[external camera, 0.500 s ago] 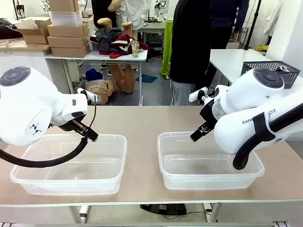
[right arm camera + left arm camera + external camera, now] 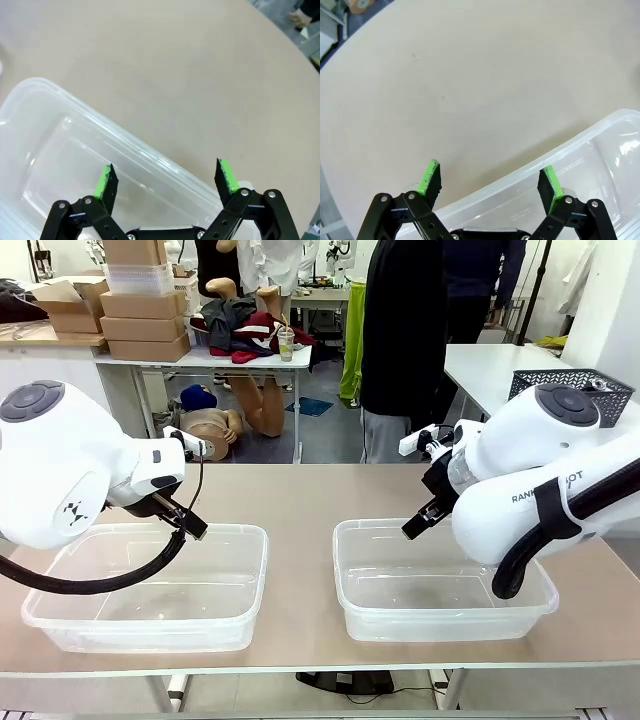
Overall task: Sort the waste into each basket.
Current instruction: Pick up the Organizing box on the left side of the table and lift it.
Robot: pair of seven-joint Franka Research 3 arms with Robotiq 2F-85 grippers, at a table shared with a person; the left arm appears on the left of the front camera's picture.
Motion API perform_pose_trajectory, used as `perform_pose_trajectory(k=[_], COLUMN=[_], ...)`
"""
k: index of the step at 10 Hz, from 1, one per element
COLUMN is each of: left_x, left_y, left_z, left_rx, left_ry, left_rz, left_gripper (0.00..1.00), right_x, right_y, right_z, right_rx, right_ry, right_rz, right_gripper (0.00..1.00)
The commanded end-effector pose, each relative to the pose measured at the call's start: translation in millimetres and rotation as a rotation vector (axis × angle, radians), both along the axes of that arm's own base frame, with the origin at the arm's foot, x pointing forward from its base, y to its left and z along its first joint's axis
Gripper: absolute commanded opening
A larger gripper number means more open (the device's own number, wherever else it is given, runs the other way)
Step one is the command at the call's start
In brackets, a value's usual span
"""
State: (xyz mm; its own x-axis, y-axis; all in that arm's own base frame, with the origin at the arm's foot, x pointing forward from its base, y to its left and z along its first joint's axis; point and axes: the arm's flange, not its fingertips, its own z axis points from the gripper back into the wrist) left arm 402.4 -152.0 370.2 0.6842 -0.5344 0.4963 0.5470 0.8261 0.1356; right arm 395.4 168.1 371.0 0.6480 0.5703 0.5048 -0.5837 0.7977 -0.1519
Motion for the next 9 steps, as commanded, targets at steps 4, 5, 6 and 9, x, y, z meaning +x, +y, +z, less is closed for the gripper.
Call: perform_pose_trajectory(k=[4,5,6,9], left_x=[0,0,0,-41], left_y=[0,0,0,37], left_z=[0,0,0,103], left_rx=[0.0,0.0,0.0,-0.093], left_ry=[0.0,0.0,0.0,-0.088], left_rz=[0.0,0.0,0.0,0.105], left_gripper=[1.0,1.0,1.0,1.0], right_x=[0,0,0,-52], right_y=[0,0,0,-23], right_z=[0,0,0,104], right_rx=[0.001,0.001,0.0,0.02], right_ry=[0.0,0.0,0.0,-0.087], right_rz=[0.0,0.0,0.0,-0.107], right_gripper=[1.0,1.0,1.0,1.0])
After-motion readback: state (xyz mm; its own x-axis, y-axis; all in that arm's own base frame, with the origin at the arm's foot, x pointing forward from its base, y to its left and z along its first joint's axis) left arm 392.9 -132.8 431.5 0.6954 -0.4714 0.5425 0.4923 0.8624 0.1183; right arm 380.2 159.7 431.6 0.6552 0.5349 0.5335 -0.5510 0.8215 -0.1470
